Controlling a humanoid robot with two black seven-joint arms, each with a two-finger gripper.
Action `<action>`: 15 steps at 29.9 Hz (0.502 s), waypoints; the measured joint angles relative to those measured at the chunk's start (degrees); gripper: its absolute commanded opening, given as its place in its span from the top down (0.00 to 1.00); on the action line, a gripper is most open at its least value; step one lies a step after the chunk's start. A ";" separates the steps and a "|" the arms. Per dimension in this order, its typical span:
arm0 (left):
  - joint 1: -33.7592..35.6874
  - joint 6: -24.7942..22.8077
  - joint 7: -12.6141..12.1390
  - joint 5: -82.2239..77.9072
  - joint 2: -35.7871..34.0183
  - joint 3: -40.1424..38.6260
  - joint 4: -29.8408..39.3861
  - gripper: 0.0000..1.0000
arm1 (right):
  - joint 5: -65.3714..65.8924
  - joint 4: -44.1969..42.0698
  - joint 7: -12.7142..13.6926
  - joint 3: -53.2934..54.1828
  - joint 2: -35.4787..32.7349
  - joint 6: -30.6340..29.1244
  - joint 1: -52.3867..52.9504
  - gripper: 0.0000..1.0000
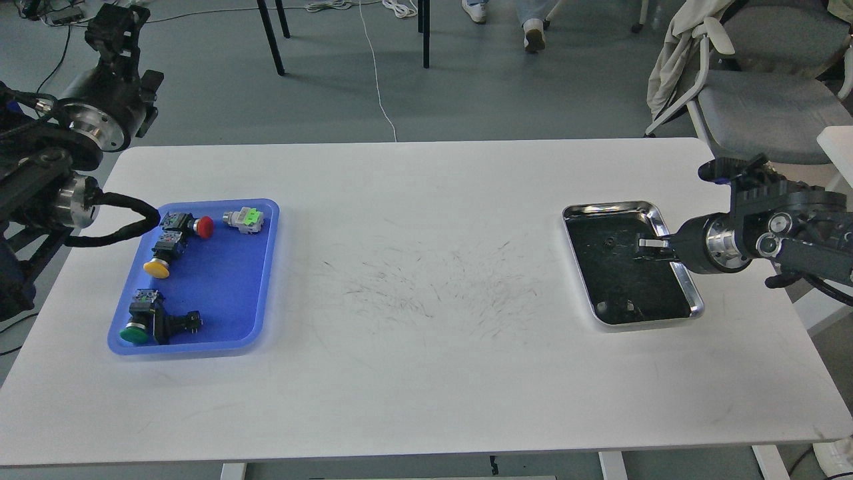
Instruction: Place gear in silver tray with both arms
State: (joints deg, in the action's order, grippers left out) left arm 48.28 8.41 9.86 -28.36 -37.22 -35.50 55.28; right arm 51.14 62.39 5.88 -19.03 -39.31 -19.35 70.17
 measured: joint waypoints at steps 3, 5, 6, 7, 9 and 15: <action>0.00 0.39 -0.01 -0.03 0.26 0.00 0.00 0.02 | 1.19 -0.31 0.00 -0.04 1.51 0.91 -1.60 0.98; 0.01 0.56 -0.02 -0.03 0.29 0.00 0.00 0.02 | 1.48 -0.88 0.00 -0.06 2.40 1.55 -2.18 0.96; 0.01 0.59 -0.02 -0.03 0.29 0.00 0.00 0.02 | 1.53 -1.14 0.00 -0.08 2.76 1.75 -2.38 0.95; 0.01 0.61 -0.02 -0.03 0.29 0.00 0.00 0.02 | 1.56 -1.33 0.00 -0.10 2.97 1.84 -2.55 0.93; 0.01 0.63 -0.02 -0.03 0.30 0.00 0.00 0.02 | 1.59 -1.50 0.00 -0.11 3.16 1.93 -2.79 0.78; 0.05 0.64 -0.02 -0.03 0.30 0.00 0.00 0.02 | 1.30 -1.29 0.00 -0.04 2.94 1.91 -2.87 0.07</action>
State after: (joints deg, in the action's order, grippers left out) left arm 48.33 9.05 9.84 -28.39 -36.91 -35.50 55.28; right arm 52.44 61.10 5.88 -19.07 -36.37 -17.44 67.30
